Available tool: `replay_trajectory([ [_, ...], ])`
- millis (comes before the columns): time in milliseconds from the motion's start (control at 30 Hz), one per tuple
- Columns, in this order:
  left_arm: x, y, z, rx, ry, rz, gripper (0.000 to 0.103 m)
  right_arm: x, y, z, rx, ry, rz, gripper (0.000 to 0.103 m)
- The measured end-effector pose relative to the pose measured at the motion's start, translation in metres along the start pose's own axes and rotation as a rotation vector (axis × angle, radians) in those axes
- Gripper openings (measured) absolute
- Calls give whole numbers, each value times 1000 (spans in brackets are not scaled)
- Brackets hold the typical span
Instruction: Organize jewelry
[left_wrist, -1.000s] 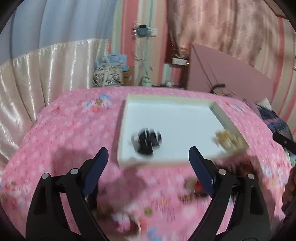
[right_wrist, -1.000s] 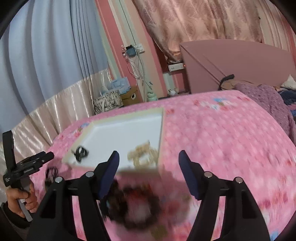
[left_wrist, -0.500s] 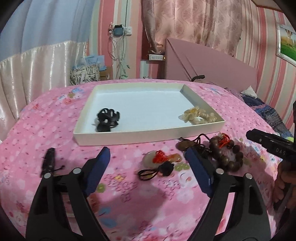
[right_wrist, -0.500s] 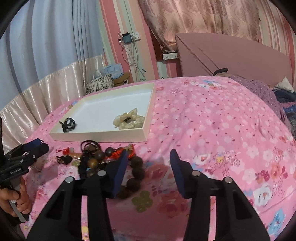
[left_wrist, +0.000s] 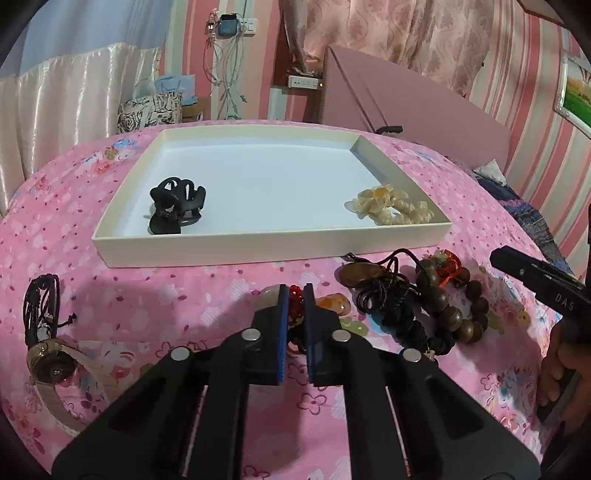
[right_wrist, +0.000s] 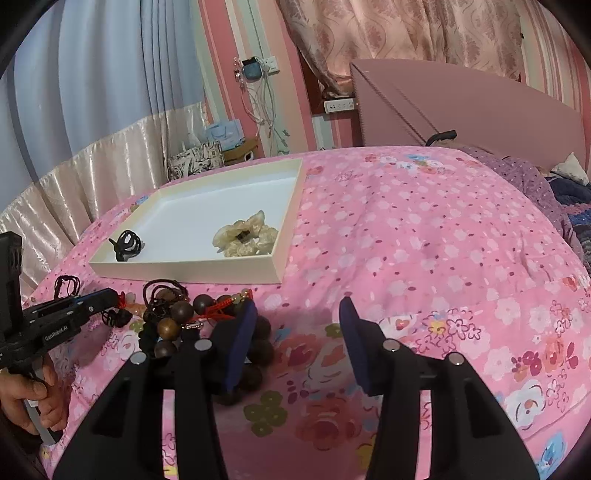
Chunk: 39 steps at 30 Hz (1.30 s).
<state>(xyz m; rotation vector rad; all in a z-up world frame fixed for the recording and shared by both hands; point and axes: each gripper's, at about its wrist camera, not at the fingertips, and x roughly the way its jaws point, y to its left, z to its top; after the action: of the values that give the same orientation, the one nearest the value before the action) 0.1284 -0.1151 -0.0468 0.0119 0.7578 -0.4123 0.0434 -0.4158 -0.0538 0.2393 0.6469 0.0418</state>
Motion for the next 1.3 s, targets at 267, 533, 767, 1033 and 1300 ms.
replay_trajectory([
  [267,-28,9,5,-28,-90,9,1,2,18,-1,-33,14,46,44],
  [533,-63,35,11,-20,-155,52,1,20,55,-2,-99,72,88,38],
  [767,-54,53,-3,-44,-143,46,1,42,64,-2,-110,139,48,15],
  [1033,-54,49,-2,-33,-143,20,1,24,50,4,-40,71,57,5],
  [1300,-70,48,23,-29,-174,9,1,-10,51,35,-49,-27,84,4],
])
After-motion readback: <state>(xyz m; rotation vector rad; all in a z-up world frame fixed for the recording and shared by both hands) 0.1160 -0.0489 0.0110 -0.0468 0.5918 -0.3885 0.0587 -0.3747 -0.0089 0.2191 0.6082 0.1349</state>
